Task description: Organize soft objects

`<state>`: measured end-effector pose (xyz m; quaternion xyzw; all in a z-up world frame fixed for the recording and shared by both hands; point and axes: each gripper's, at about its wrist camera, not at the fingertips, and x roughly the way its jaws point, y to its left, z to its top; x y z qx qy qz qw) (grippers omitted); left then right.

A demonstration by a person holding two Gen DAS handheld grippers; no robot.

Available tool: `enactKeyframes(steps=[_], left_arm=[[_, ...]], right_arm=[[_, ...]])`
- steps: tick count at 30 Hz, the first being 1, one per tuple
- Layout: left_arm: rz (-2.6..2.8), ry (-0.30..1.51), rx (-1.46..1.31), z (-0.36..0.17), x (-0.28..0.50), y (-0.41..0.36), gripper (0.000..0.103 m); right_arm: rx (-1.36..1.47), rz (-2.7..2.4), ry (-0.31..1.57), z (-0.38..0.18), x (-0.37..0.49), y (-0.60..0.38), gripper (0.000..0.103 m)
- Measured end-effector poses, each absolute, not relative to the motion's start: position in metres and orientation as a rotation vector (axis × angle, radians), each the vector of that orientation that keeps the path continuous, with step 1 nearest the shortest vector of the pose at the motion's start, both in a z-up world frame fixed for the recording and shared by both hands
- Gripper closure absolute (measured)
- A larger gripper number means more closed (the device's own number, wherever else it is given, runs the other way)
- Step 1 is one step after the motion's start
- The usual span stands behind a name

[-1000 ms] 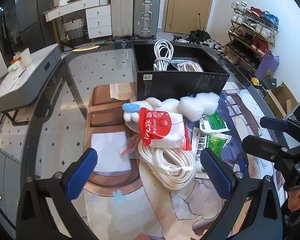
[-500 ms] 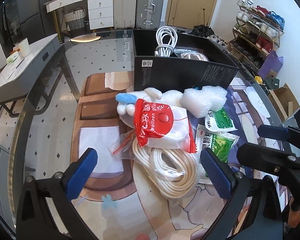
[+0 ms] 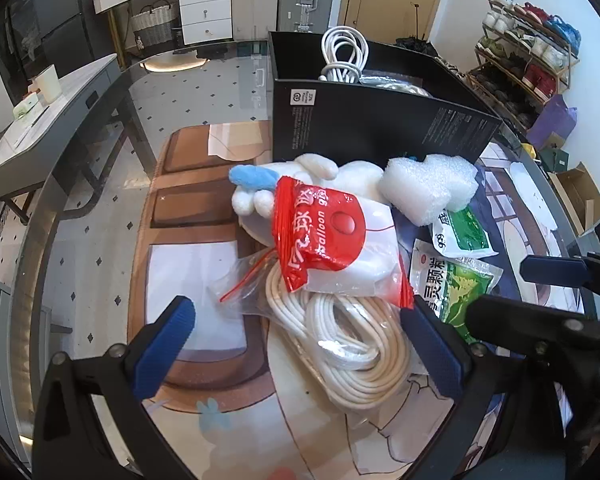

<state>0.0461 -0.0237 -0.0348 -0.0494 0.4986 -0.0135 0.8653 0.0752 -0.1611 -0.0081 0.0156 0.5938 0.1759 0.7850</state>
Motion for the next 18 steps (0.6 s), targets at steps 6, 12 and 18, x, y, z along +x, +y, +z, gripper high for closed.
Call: enactKeyframes(steps=[6, 12, 18], left_arm=[[-0.046, 1.065, -0.120, -0.037, 0.048, -0.021, 0.000], [-0.039, 1.076, -0.108, -0.037, 0.046, -0.022, 0.001], [-0.025, 1.084, -0.080, -0.038, 0.044, -0.027, 0.002]], right_arm=[[0.056, 0.353, 1.336, -0.013, 0.086, -0.159, 0.027], [0.085, 0.322, 1.388, -0.021, 0.094, -0.159, 0.032], [0.083, 0.279, 1.415, -0.027, 0.097, -0.156, 0.037]])
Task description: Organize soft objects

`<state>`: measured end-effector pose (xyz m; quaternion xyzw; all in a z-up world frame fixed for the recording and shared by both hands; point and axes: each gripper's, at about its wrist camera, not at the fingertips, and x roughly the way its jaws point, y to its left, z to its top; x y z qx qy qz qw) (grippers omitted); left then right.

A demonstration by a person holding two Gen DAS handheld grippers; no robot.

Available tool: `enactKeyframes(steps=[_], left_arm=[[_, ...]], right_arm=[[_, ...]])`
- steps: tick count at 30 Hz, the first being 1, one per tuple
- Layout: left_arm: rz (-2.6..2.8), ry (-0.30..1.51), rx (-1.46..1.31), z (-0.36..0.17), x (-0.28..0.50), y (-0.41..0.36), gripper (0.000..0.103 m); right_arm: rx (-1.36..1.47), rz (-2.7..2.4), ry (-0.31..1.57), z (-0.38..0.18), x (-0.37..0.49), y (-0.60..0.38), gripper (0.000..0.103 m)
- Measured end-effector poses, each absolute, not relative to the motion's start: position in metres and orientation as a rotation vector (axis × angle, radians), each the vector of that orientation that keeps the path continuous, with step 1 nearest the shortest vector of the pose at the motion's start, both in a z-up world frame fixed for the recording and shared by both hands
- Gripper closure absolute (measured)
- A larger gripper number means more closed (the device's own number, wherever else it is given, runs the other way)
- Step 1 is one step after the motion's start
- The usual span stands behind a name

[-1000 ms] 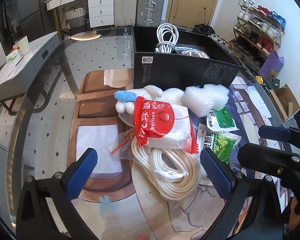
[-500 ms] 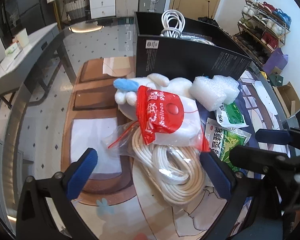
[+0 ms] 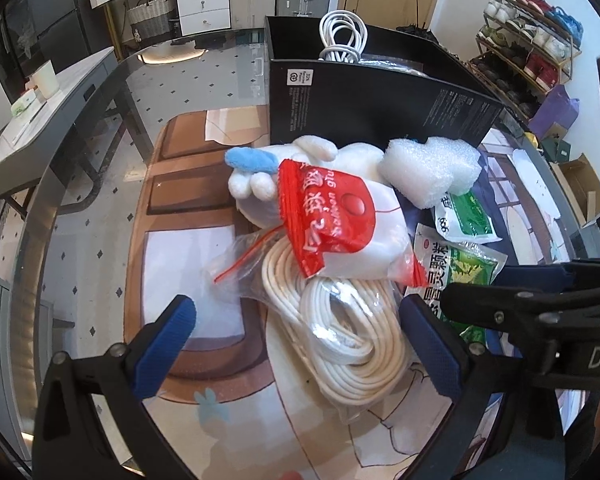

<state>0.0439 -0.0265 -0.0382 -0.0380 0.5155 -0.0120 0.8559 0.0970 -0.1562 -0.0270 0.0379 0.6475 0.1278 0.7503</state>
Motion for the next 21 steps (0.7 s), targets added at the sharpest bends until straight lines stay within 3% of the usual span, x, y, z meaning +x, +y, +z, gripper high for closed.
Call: enactKeyframes(steps=[7, 21], left_arm=[[0.008, 1.095, -0.047, -0.038, 0.044, -0.028, 0.011], [0.025, 1.203, -0.043, -0.029, 0.049, -0.019, 0.053]], right_arm=[[0.086, 0.249, 1.420, -0.031, 0.103, -0.144, 0.039], [0.097, 0.203, 1.472, -0.038, 0.100, -0.113, 0.039]])
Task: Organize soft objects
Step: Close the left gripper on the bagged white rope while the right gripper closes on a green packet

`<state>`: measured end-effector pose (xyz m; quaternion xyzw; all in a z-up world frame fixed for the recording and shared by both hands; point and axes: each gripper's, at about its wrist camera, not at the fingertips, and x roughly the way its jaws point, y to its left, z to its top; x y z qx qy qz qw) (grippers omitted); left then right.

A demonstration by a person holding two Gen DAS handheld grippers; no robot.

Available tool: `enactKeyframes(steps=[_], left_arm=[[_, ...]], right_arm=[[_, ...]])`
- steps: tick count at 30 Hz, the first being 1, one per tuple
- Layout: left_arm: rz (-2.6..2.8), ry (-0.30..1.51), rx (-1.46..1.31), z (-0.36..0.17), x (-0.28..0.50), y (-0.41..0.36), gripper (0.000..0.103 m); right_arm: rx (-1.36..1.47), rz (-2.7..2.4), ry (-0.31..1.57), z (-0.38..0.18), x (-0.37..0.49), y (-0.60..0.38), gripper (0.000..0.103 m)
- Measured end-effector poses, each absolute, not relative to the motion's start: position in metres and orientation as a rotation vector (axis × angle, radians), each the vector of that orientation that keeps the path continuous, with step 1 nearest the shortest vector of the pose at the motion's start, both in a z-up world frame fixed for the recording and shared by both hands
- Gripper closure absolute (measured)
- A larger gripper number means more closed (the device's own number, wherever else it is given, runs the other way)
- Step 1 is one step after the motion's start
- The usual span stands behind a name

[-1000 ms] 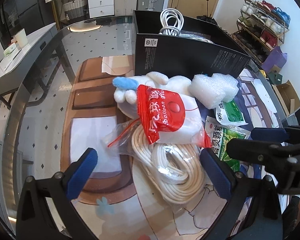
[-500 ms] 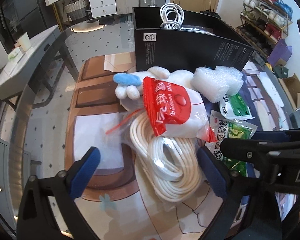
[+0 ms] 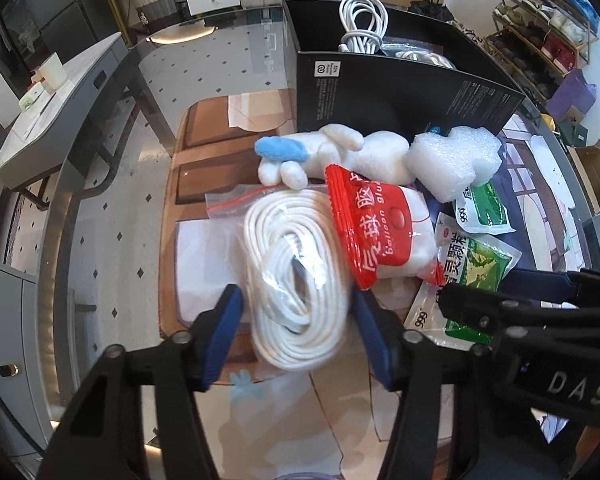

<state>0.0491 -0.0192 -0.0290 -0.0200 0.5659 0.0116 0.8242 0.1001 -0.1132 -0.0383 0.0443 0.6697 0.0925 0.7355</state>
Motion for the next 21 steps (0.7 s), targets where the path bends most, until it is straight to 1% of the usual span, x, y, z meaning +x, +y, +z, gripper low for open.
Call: enactKeyframes(steps=[3, 6, 7, 9, 12, 14, 15, 17, 21], left_arm=[[0.020, 1.217, -0.036, -0.0284, 0.0504, -0.0181, 0.057], [0.014, 1.228, -0.033, -0.0277, 0.0516, -0.0177, 0.062], [0.014, 1.231, -0.037, -0.0271, 0.0517, -0.0173, 0.063], [0.014, 1.232, -0.037, -0.0260, 0.0523, -0.0183, 0.066], [0.014, 1.230, -0.032, -0.0250, 0.0524, -0.0173, 0.069], [0.012, 1.233, -0.029, -0.0245, 0.0514, -0.0189, 0.069], [0.011, 1.236, -0.029, -0.0243, 0.0512, -0.0193, 0.070], [0.010, 1.240, -0.035, -0.0243, 0.0495, -0.0197, 0.070], [0.004, 1.242, -0.050, -0.0237, 0.0492, -0.0181, 0.072]], right_arm=[[0.112, 0.197, 1.477, -0.0396, 0.0983, -0.1088, 0.040], [0.116, 0.177, 1.471, -0.0402, 0.0989, -0.1067, 0.047], [0.117, 0.171, 1.468, -0.0400, 0.0980, -0.1072, 0.051], [0.104, 0.164, 1.463, -0.0399, 0.0967, -0.1061, 0.054], [0.069, 0.154, 1.448, -0.0391, 0.0943, -0.1080, 0.061], [0.066, 0.144, 1.433, -0.0380, 0.0937, -0.1121, 0.070], [0.070, 0.141, 1.428, -0.0377, 0.0937, -0.1135, 0.072], [0.048, 0.140, 1.416, -0.0365, 0.0928, -0.1155, 0.078], [0.020, 0.157, 1.404, -0.0344, 0.0896, -0.1157, 0.083]])
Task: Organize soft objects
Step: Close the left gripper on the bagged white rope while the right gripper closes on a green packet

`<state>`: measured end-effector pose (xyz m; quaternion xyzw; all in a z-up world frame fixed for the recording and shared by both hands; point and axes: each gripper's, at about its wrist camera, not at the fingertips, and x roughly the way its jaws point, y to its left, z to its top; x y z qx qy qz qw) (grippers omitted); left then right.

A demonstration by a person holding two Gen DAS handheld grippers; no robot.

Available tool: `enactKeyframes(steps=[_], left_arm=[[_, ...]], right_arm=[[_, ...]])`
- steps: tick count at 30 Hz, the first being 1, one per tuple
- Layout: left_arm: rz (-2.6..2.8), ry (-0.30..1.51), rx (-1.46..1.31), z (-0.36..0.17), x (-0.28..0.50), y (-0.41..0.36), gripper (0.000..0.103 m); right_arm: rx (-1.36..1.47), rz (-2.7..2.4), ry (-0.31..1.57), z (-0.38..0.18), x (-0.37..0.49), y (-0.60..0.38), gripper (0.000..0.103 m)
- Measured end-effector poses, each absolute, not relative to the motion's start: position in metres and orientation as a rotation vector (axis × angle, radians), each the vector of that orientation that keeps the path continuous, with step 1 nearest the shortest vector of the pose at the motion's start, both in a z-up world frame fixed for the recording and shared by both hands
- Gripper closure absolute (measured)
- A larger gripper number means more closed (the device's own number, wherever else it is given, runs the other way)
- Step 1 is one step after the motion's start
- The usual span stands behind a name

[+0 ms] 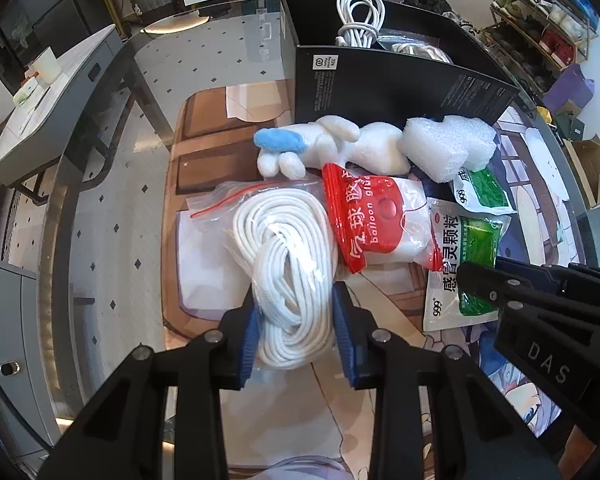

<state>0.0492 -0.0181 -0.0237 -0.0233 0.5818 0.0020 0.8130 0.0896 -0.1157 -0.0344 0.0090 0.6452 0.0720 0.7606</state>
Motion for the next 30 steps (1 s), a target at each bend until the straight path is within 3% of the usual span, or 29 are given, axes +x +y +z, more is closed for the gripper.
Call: enactKeyframes(steps=[20, 23, 30], left_arm=[[-0.006, 1.208, -0.044, -0.003, 0.035, -0.025, 0.075], [-0.004, 1.201, -0.044, 0.000, 0.033, -0.024, 0.075], [-0.016, 1.174, -0.030, 0.012, 0.027, -0.031, 0.075]], right_arm=[[0.096, 0.213, 1.359, 0.001, 0.075, -0.185, 0.091], [0.113, 0.213, 1.350, 0.004, 0.075, -0.190, 0.099], [0.101, 0.205, 1.368, -0.006, 0.074, -0.191, 0.099]])
